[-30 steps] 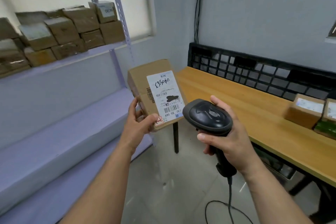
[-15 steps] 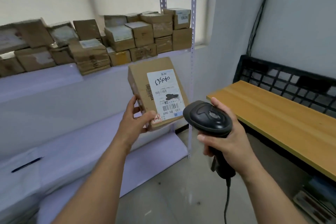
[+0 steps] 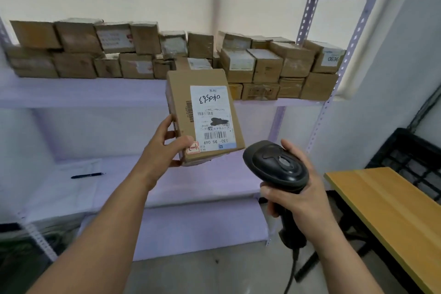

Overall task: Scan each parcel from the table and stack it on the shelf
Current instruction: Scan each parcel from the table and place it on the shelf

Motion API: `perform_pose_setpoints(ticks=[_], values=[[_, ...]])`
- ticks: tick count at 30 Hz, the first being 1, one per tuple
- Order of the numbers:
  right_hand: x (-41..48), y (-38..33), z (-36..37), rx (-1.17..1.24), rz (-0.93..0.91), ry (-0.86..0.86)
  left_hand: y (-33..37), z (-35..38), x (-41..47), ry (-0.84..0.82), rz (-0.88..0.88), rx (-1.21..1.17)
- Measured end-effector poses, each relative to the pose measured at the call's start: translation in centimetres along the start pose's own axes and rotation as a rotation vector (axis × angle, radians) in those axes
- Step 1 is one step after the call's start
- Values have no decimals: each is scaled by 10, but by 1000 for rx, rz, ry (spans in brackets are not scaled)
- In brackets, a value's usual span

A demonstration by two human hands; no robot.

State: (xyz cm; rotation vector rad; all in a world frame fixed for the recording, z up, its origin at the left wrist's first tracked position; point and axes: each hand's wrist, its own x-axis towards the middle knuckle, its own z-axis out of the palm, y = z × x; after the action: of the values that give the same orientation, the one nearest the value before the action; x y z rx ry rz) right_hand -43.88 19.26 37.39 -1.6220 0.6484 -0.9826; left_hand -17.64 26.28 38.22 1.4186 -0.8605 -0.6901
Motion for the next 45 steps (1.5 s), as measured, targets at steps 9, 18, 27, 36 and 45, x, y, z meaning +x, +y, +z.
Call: perform_pose_setpoints(ticks=[9,18,27,36,45], values=[[42,2,49,-8,12,-30,9,-71,43,88,37,23],[103,-2,134,15,-27,-9,17,-144,129,91,-1,50],[132,12,174,16,-15,66,8,-162,205,109,-70,129],[138,18,172,-45,-10,140,-5,-150,220,13,133,282],[144,18,165,-59,-29,164,-14,-148,238,86,151,400]])
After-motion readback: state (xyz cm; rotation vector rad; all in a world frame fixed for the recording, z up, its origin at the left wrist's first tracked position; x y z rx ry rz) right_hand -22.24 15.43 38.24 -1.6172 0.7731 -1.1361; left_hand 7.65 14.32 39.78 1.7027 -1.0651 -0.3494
